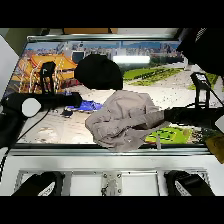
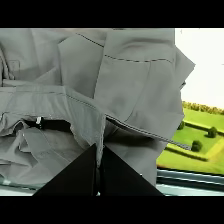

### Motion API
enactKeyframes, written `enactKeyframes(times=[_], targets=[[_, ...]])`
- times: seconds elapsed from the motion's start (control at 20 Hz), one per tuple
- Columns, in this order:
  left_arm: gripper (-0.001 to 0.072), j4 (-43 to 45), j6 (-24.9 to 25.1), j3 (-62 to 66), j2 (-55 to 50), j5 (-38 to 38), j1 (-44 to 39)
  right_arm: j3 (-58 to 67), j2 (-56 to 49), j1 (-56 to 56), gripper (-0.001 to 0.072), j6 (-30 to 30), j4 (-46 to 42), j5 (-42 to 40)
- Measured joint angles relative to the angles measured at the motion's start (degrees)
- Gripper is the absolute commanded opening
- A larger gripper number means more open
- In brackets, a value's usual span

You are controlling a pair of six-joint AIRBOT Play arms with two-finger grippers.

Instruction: Fold the clothes and pants, and hang the long-sleeved shirts on hangers.

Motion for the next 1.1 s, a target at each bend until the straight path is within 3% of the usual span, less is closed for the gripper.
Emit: enactKeyframes(times=[0.4, 0.8, 1.1], targets=[[0.0680, 16.3, 2.1, 9.1, -20.1, 0.4, 11.8, 0.0, -0.1, 0.0, 0.0013, 0.0, 0.0, 0.0], [0.0680, 20.0, 5.2, 19.3, -38.5, 2.6, 17.8, 0.0, -0.1, 0.0, 0.0013, 0.0, 0.0, 0.0], [0.0680, 20.5, 7.7, 23.3, -46.7, 5.8, 18.4, 0.0, -0.1, 0.0, 0.0013, 0.0, 0.0, 0.0]])
